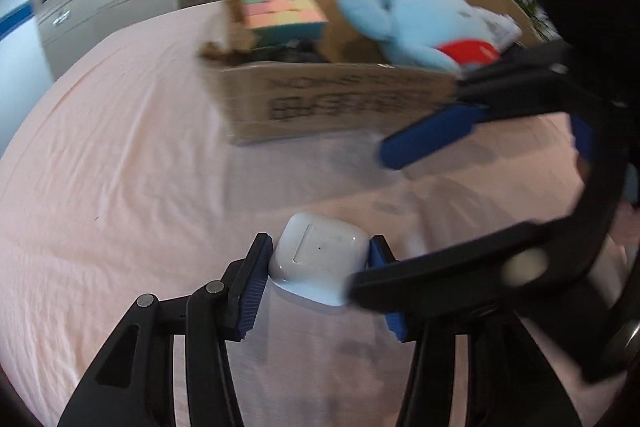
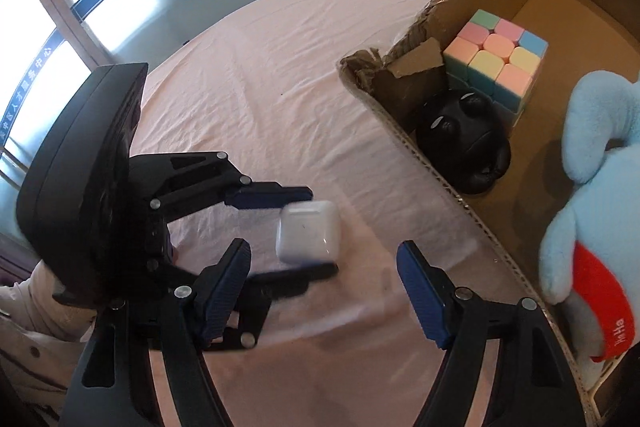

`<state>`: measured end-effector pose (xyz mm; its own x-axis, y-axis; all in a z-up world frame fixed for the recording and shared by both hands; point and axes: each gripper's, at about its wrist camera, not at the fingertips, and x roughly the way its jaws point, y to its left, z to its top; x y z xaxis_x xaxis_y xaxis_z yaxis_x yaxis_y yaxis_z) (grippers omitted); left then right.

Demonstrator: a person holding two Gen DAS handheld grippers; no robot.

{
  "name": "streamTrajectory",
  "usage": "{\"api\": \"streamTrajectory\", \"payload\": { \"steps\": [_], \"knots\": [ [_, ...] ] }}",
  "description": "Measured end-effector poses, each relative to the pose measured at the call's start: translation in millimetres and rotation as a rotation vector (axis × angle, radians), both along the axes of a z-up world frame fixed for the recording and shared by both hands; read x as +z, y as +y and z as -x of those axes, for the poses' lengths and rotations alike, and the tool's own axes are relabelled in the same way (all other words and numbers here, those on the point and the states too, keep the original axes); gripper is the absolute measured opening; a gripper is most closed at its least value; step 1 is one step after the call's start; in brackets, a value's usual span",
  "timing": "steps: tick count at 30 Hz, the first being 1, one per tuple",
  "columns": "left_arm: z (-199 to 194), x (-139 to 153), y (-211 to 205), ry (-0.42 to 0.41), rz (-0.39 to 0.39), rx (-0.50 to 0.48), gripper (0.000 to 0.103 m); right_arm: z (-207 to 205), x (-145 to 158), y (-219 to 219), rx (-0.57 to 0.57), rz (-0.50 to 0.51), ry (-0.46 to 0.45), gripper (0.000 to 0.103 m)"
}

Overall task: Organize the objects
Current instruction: 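Close the right tool on the white earbud case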

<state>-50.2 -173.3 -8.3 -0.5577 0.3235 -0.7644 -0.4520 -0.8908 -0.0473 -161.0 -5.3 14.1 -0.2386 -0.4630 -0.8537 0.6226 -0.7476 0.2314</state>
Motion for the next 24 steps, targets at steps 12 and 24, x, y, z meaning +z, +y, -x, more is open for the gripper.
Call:
{"api": "streamTrajectory", "payload": {
  "steps": [12,24],
  "knots": [
    [-11,1,6,0.007,0.019,-0.022,0.055,4,-28,4,0.017,0.008,-0.071,0.056],
    [-8,-1,6,0.012,0.022,-0.018,0.046,-5,-18,-6,0.034,0.027,-0.057,0.039]
  ]
}}
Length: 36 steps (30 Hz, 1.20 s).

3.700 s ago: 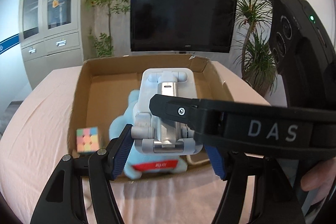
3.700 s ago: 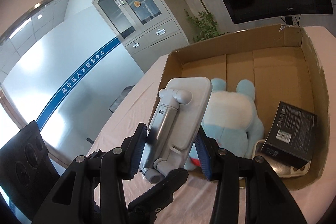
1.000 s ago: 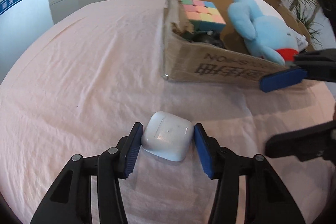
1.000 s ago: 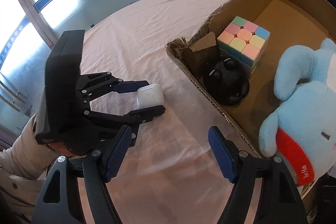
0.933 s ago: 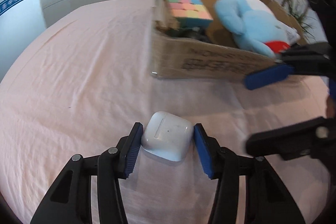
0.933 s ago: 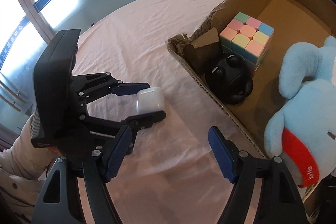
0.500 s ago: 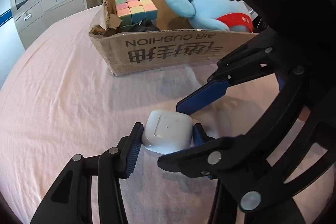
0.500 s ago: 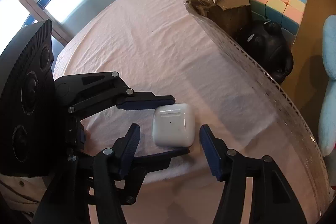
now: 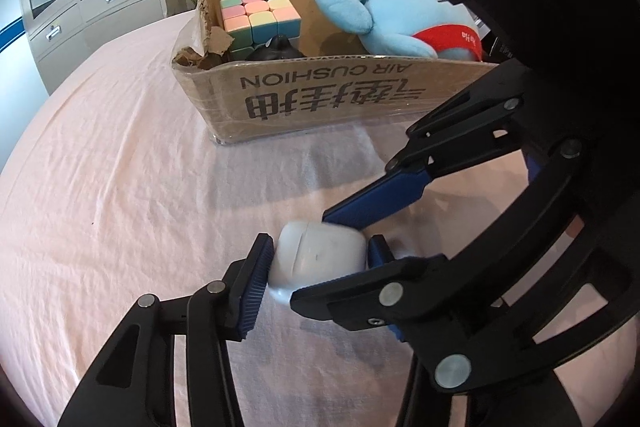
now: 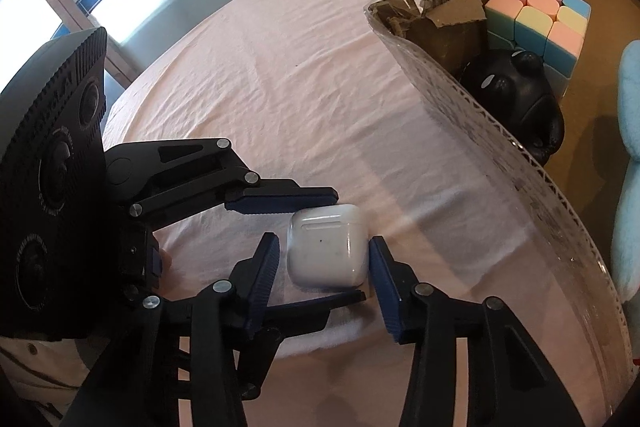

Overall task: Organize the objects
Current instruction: 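Close the right tool on the white earbud case, then lift the earbud case with the right tool and carry it into the box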

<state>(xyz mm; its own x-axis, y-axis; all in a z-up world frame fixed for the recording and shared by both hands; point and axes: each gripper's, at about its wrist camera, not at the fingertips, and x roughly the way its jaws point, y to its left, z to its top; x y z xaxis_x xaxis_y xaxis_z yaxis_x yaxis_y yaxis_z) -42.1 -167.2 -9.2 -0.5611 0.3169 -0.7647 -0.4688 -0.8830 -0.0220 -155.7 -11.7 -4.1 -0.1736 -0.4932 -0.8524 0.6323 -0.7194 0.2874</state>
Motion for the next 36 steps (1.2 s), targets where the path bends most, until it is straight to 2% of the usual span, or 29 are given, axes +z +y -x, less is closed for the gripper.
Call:
{"api": "streamTrajectory", "payload": {
  "steps": [23,36],
  "knots": [
    [8,-1,-1,0.003,0.006,0.001,0.047,-2,2,0,0.005,0.001,0.001,0.039],
    [-2,3,3,0.050,0.030,0.008,0.042,-9,9,-17,0.020,-0.064,0.077,0.029]
  ]
}}
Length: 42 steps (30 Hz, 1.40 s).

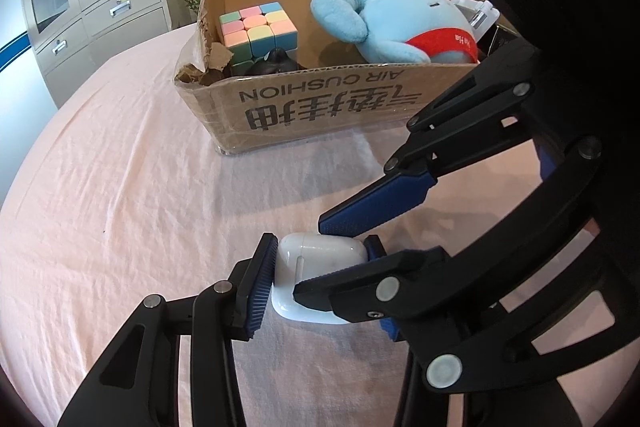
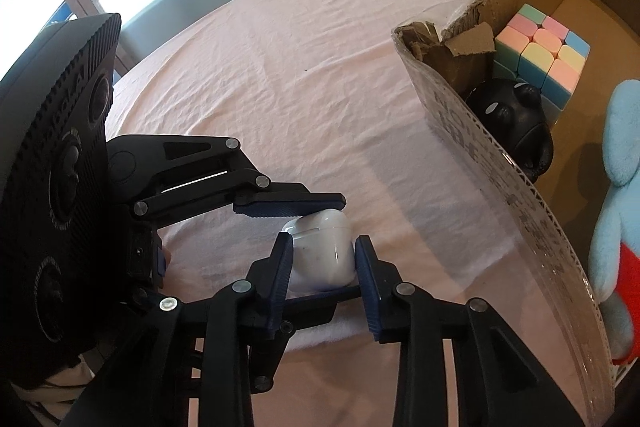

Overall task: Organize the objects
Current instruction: 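Lift the earbud case with the right tool and carry it into the box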

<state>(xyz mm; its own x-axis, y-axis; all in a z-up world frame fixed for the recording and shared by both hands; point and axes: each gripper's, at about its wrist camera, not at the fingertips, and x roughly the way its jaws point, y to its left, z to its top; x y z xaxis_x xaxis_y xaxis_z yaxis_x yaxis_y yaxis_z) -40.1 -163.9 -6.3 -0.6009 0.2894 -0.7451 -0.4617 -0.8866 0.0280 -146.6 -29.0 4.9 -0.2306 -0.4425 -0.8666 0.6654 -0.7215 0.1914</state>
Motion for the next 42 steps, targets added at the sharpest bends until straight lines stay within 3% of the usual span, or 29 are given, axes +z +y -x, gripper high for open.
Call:
{"api": "streamTrajectory", "payload": {
  "steps": [2,4,6,16,22,35,42],
  "knots": [
    [1,-2,-2,-0.017,-0.007,-0.005,0.044,0,0,1,0.003,0.007,-0.006,0.031],
    [-1,-4,-2,-0.032,-0.008,-0.013,0.046,2,-4,3,0.006,0.006,-0.033,0.040],
    [-2,-5,-4,-0.033,-0.005,-0.007,0.051,5,-7,5,-0.001,0.024,-0.049,0.043],
    [-5,-6,-7,-0.036,-0.002,-0.004,0.056,1,-9,2,0.001,0.040,-0.053,0.045],
    [-10,-6,-4,-0.027,-0.002,-0.026,0.047,-1,-6,0,0.008,0.036,-0.062,0.039],
    [-13,11,-4,0.076,0.006,-0.010,0.044,-12,17,8,0.003,0.009,0.016,0.039],
    [-14,47,9,0.158,0.059,-0.024,0.044,-23,53,16,0.000,0.036,0.101,0.039]
  ]
}}
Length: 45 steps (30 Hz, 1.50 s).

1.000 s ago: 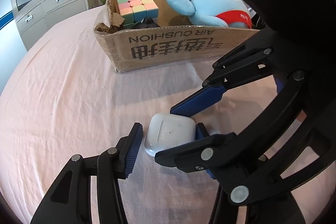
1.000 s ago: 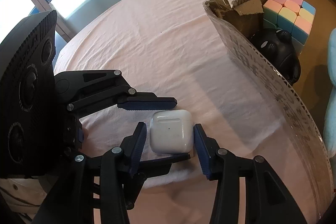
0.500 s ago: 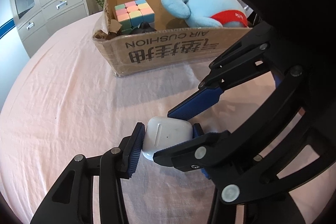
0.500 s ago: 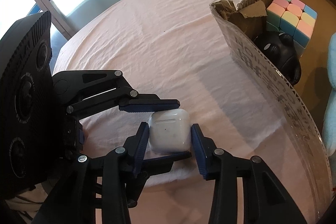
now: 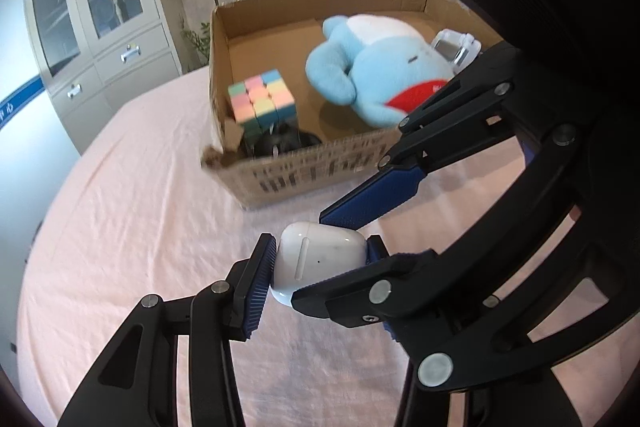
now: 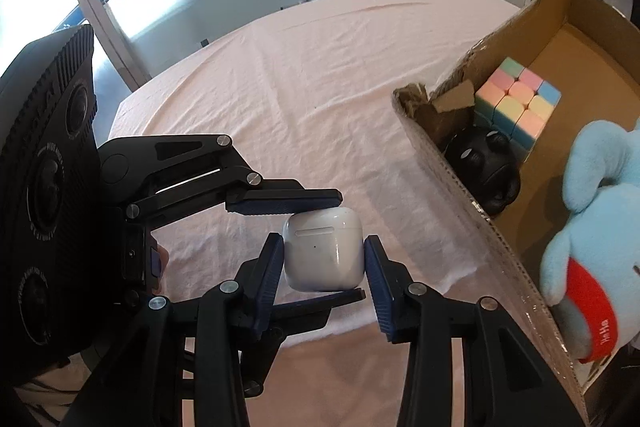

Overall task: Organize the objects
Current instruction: 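Lift the earbud case with the right tool and carry it into the box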

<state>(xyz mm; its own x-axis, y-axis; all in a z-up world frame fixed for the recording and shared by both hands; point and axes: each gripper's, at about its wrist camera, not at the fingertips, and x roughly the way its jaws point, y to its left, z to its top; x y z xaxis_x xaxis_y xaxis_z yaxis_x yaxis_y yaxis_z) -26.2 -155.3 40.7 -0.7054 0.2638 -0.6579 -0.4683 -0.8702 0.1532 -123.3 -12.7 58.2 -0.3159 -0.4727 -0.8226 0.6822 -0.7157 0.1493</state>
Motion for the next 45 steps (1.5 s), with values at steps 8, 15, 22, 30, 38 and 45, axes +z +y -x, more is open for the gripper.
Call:
{"api": "streamTrajectory", "payload": {
  "steps": [8,15,22,30,38,45],
  "knots": [
    [12,51,33,0.090,0.078,-0.056,0.044,-13,53,37,-0.051,0.060,0.102,0.039],
    [22,85,74,0.151,0.138,-0.121,0.044,-19,88,79,-0.125,0.119,0.173,0.039],
    [46,102,127,0.184,0.196,-0.233,0.044,-19,115,140,-0.227,0.171,0.218,0.039],
    [78,103,193,0.199,0.269,-0.392,0.044,-10,122,212,-0.402,0.224,0.225,0.039],
    [111,86,235,0.153,0.297,-0.504,0.045,16,99,260,-0.535,0.258,0.182,0.039],
    [129,71,251,0.103,0.266,-0.552,0.044,32,75,276,-0.578,0.277,0.110,0.034]
  ]
}}
